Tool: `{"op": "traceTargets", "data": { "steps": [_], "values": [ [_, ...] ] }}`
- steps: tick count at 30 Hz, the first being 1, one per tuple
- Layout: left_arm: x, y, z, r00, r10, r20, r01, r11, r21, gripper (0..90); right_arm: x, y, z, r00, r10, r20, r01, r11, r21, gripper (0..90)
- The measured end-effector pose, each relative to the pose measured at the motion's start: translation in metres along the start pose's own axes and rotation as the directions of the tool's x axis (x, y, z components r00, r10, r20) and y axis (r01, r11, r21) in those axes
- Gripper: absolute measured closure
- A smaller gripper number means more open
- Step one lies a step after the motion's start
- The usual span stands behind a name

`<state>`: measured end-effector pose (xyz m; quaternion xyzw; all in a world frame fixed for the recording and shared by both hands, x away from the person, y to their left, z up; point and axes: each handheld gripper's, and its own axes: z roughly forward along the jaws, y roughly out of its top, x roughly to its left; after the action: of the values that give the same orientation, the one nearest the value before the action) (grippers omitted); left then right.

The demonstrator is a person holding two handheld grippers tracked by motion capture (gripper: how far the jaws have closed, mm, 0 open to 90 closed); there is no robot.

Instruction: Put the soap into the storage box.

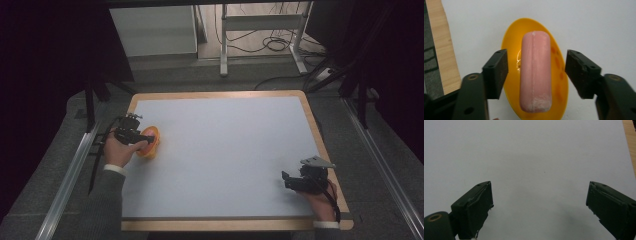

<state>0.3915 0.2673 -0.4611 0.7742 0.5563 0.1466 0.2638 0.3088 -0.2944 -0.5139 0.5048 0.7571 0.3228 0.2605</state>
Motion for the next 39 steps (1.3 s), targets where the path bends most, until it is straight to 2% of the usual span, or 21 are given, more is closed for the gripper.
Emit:
{"op": "traceTargets", "data": {
  "steps": [3,4,5,12,19,22,27,28,29,30,34,37,39],
  "values": [
    [0.0,-0.002,-0.01,0.9998,0.0,0.018,0.0,0.9988,-0.05,28.5,0.0,0.0,0.001,1.0,-0.003,0.0,0.003,1.0,0.006,6.8],
    [0.0,-0.002,-0.01,0.9998,0.0,0.018,0.0,0.9988,-0.05,28.0,0.0,0.0,0.001,1.0,-0.003,0.0,0.003,1.0,0.006,6.8],
    [-0.002,-0.003,-0.015,0.9996,0.007,0.029,-0.005,0.9972,-0.075,27.6,0.0,0.0,0.001,1.0,-0.003,-0.001,0.003,1.0,0.006,6.8],
    [-0.012,-0.011,-0.027,0.9972,0.059,0.047,-0.052,0.99,-0.131,25.9,0.001,0.0,0.001,1.0,-0.005,0.0,0.005,1.0,0.004,6.8],
    [-0.033,-0.03,-0.037,0.9893,0.109,0.097,-0.09,0.9788,-0.184,25.9,0.002,0.001,0.001,1.0,-0.008,-0.004,0.008,1.0,0.002,6.8],
    [-0.042,-0.038,-0.035,0.9828,0.137,0.123,-0.113,0.9763,-0.184,25.6,0.002,0.002,0.0,1.0,-0.009,-0.003,0.009,1.0,-0.003,6.8],
    [-0.053,-0.051,-0.029,0.9783,0.149,0.144,-0.121,0.9748,-0.187,25.5,0.002,0.002,0.0,1.0,-0.008,0.0,0.008,1.0,-0.002,6.8],
    [-0.059,-0.058,-0.026,0.9768,0.164,0.137,-0.134,0.9693,-0.206,26.8,0.002,0.002,0.0,1.0,-0.008,-0.001,0.008,1.0,-0.003,6.8],
    [-0.059,-0.058,-0.026,0.9768,0.164,0.137,-0.134,0.9693,-0.206,27.3,0.002,0.002,0.0,1.0,-0.008,-0.001,0.008,1.0,-0.003,6.8],
    [-0.062,-0.064,-0.022,0.9731,0.174,0.151,-0.141,0.9682,-0.207,27.3,0.002,0.002,0.0,1.0,-0.008,0.0,0.008,1.0,-0.003,6.8],
    [-0.067,-0.074,-0.016,0.9703,0.183,0.158,-0.15,0.9677,-0.203,27.3,0.002,0.002,0.0,0.9999,-0.01,0.001,0.01,1.0,-0.003,6.8],
    [-0.071,-0.085,-0.007,0.968,0.18,0.175,-0.147,0.9716,-0.186,27.2,0.002,0.003,-0.001,0.9999,-0.011,0.002,0.011,1.0,-0.007,6.8],
    [-0.071,-0.091,-0.003,0.9684,0.163,0.189,-0.128,0.9743,-0.185,27.3,0.003,0.003,-0.001,0.9999,-0.012,0.002,0.012,1.0,-0.007,6.8]
  ]
}}
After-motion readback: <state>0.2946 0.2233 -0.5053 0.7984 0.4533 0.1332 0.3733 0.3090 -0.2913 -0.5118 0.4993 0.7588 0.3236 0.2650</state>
